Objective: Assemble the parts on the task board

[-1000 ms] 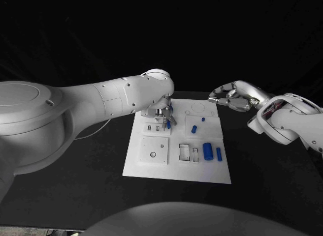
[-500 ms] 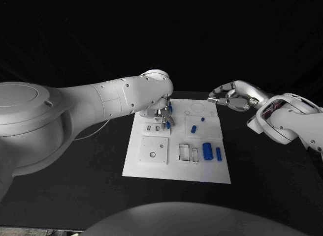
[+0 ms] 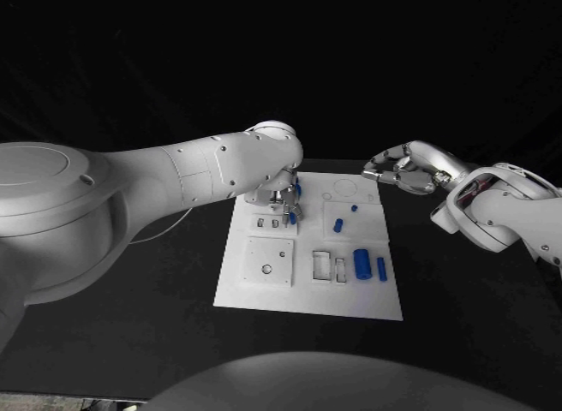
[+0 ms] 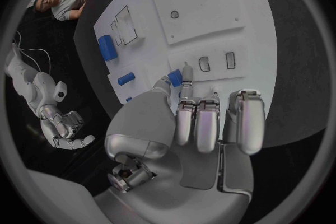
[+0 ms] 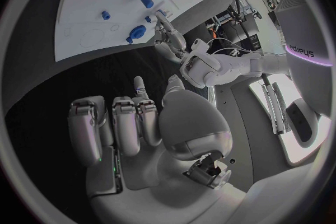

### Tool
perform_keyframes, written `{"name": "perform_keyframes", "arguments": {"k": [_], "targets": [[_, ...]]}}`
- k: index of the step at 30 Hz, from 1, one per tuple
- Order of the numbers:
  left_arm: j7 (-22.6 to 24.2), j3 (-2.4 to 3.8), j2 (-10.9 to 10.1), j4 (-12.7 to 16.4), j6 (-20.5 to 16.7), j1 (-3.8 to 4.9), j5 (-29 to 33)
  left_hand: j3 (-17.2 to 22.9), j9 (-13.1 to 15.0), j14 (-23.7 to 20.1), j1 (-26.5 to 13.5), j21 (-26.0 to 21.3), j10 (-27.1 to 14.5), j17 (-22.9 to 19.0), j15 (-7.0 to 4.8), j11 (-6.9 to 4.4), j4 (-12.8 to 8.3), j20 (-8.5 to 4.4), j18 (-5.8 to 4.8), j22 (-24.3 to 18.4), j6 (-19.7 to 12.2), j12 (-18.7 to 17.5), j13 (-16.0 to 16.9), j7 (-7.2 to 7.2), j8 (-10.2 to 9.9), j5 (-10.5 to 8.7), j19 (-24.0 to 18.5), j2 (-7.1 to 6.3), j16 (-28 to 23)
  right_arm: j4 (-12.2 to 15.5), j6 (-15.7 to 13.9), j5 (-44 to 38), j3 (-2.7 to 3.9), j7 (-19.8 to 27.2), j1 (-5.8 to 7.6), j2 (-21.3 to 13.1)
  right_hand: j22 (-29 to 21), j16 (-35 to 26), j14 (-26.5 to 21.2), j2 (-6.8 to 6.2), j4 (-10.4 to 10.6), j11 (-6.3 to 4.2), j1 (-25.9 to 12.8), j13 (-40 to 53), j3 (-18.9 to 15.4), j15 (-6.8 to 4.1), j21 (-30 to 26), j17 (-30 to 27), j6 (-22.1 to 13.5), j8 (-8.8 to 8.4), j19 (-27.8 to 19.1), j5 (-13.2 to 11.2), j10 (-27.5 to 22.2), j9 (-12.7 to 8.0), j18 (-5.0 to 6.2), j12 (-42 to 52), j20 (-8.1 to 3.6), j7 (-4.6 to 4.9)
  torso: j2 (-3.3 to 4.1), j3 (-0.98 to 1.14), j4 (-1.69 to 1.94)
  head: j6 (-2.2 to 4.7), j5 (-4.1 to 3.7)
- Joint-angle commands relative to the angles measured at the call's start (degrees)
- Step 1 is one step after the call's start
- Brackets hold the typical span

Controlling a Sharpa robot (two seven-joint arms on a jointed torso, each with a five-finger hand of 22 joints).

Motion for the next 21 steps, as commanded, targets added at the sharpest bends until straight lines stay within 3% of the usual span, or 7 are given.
{"name": "perform_keyframes", "arguments": {"k": [1,8,21], "targets": [[-6.20,0.03,0.09,0.02,0.87,-0.01,0.21,0.85,0.19,5.97,0.70,-0.30,5.86,15.06,-0.33,-0.40,-0.24,-0.25,1.03,9.53,-0.03,0.14,14.94,-0.22,-0.28,0.62,-0.18,-0.26,0.14,-0.11,0.78,-0.62,-0.01,-0.18,-0.09,0.10,14.61,0.20,6.08,0.38,-0.30,0.18,0.49,14.94,-0.20,0.26,-0.25,15.08,0.25,0.40,5.10,0.07,6.22,-0.09,-0.46,-0.30,0.28,-0.01,-0.01,0.01,-0.03,-0.01,0.09],[-6.18,0.03,0.08,-0.04,0.76,-0.02,0.22,2.95,0.68,5.97,1.18,-0.33,5.86,15.06,-0.44,-0.53,-1.05,-0.38,1.02,9.63,0.08,0.14,14.94,-0.33,-0.62,1.84,-0.10,-1.05,0.14,-0.25,0.97,-0.63,-0.01,-0.42,-0.15,0.15,14.59,0.20,6.08,0.37,-0.32,0.19,0.56,14.94,-0.19,0.26,-0.28,15.08,0.22,0.37,5.06,0.08,6.22,-0.10,-0.45,-0.30,0.29,0.00,0.01,0.02,-0.07,-0.01,0.16],[-6.46,0.03,0.03,0.16,0.56,-0.06,0.22,6.38,2.63,5.97,1.31,-0.13,5.86,15.06,-0.92,-1.08,-2.44,-0.80,0.91,10.06,1.21,0.14,14.94,-0.92,0.33,1.95,0.37,-2.80,0.14,-0.47,1.48,-0.84,-0.01,-0.87,-0.33,0.23,14.48,0.20,6.08,0.37,-0.35,0.21,0.65,14.94,-0.19,0.27,-0.53,15.08,0.16,0.34,4.82,0.10,6.22,-0.12,-0.36,-0.30,0.29,0.02,-0.03,0.04,0.03,-0.01,0.19]]}}
